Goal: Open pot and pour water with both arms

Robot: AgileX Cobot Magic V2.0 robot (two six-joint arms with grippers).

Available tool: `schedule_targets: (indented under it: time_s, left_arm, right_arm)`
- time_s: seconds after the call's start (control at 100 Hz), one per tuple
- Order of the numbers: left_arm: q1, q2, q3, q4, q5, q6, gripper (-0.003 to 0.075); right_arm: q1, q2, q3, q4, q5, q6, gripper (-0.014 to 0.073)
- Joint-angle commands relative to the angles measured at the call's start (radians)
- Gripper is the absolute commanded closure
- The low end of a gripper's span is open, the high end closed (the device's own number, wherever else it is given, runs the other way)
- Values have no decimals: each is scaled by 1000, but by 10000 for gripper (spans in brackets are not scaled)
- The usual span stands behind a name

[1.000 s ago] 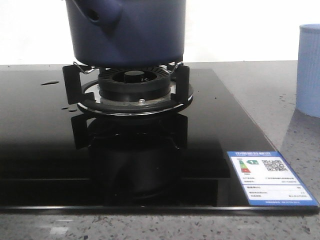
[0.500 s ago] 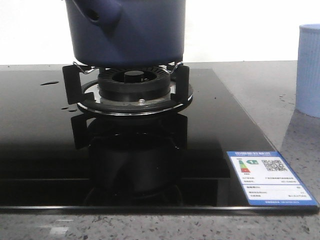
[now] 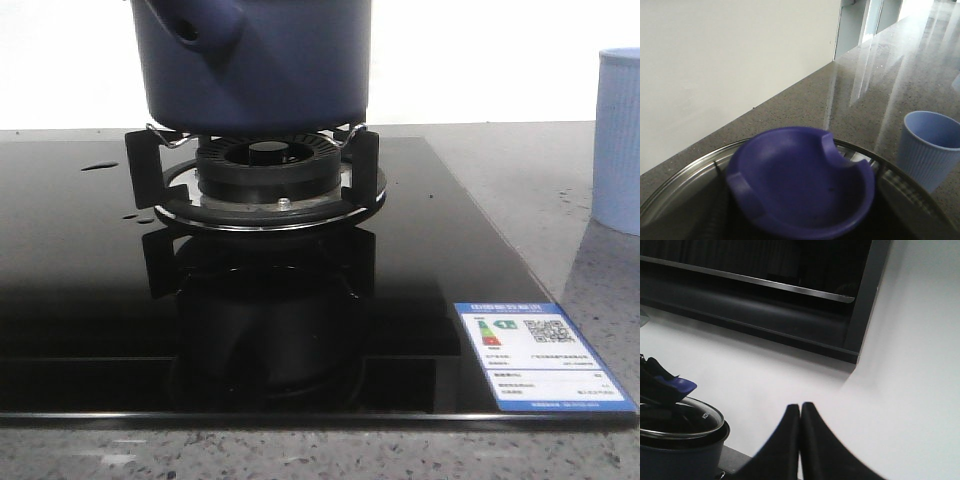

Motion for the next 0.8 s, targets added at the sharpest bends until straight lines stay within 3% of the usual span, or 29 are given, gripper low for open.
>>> schedule_targets:
  time_s: [0.0,0.54,0.79]
  left_arm:
    - [-8,-28,-35,-94,22,8,456]
    - [-8,29,-35,-146,32,57,440]
    - [-8,28,-35,-147,25,60,147]
  right_arm:
    - [-9,9,-26,8,-14,2,660]
    - [-9,9,-24,8,-14,4,660]
    - [-9,9,-24,8,-14,4,660]
